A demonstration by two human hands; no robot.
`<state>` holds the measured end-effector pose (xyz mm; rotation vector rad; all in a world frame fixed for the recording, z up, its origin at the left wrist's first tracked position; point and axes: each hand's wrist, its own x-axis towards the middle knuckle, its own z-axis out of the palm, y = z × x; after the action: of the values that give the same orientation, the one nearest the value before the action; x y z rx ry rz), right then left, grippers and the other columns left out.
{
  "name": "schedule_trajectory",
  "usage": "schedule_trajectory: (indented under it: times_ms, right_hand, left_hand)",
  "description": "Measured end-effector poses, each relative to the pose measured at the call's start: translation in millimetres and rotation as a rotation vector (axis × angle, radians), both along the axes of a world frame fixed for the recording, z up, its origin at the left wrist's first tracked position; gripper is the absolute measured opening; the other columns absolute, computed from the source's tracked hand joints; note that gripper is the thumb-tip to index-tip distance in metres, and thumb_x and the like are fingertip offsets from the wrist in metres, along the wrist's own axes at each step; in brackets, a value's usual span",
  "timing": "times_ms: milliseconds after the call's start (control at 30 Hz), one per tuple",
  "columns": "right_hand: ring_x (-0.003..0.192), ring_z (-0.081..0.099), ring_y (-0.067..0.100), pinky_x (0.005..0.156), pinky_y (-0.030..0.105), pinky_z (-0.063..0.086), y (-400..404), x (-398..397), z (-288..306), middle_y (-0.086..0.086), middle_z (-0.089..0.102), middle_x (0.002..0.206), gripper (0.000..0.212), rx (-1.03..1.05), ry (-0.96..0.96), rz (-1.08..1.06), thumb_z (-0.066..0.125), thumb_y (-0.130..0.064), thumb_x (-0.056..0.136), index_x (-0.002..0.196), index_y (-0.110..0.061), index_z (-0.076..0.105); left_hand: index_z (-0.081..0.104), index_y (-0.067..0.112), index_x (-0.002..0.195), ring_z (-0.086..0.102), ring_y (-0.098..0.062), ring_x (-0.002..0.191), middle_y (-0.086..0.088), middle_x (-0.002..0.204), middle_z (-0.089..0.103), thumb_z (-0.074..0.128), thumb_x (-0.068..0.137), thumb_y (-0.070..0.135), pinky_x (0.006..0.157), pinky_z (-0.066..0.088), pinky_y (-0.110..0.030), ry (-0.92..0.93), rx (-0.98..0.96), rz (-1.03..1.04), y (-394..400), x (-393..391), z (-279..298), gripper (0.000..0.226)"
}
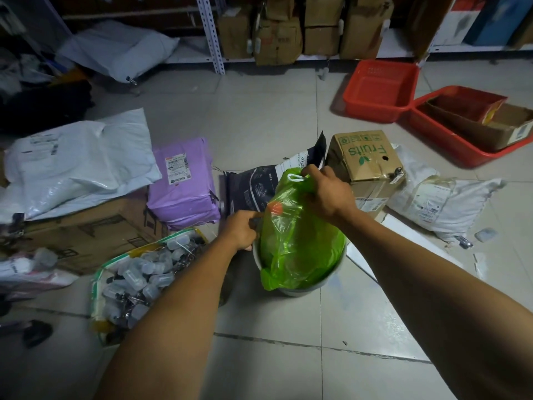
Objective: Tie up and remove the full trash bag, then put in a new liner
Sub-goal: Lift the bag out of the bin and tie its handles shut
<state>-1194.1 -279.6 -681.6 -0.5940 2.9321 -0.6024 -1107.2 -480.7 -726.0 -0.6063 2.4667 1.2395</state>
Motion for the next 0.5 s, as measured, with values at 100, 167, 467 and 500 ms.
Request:
schedule_trajectory:
  times_ms: [100, 167, 467, 500]
  right_hand:
    - [0.091, 0.061, 0.035, 0.088, 0.049, 0.047, -2.6, 0.9, -2.8, 0.01, 0.054, 0.112, 0.041, -0.053, -0.007, -0.008, 0.062, -0.024, 0.087, 0.125, -0.03, 0.046]
    - [0.092, 0.06, 0.034, 0.085, 0.048, 0.049, -1.6, 0.2, -2.1, 0.008, 0.055, 0.108, 0.039, -0.107, -0.023, -0.012, 0.064, -0.02, 0.086, 0.122, -0.027, 0.05]
    - [0.095, 0.06, 0.031, 0.076, 0.04, 0.051, 11.4, -1.3, 18.1, 0.014, 0.062, 0.111, 0.039, -0.194, -0.069, 0.066, 0.066, -0.011, 0.079, 0.115, -0.022, 0.057]
    - [0.095, 0.06, 0.031, 0.076, 0.042, 0.052, 13.3, -1.0, 21.2, 0.014, 0.063, 0.111, 0.039, -0.201, -0.068, 0.064, 0.066, -0.011, 0.078, 0.114, -0.023, 0.057]
  left_hand:
    - [0.063, 0.025, 0.128, 0.07, -0.031, 0.09, -0.011, 0.109, 0.07, 0.055, 0.087, -0.005, 0.068, 0.062, -0.047, -0.022, 0.033, 0.014, 0.0, 1.1, -1.4, 0.052]
    - [0.062, 0.025, 0.13, 0.069, -0.032, 0.095, -0.012, 0.115, 0.068, 0.055, 0.088, -0.005, 0.073, 0.061, -0.049, -0.031, 0.066, 0.028, -0.5, 1.9, -1.1, 0.052]
    - [0.058, 0.023, 0.134, 0.064, -0.03, 0.104, -0.014, 0.122, 0.063, 0.053, 0.091, -0.007, 0.068, 0.059, -0.04, -0.036, 0.199, 0.144, 5.8, 7.5, 3.5, 0.053]
    - [0.058, 0.024, 0.134, 0.064, -0.029, 0.103, -0.014, 0.123, 0.062, 0.054, 0.091, -0.007, 0.063, 0.058, -0.037, -0.039, 0.211, 0.161, 6.8, 7.2, 5.6, 0.053]
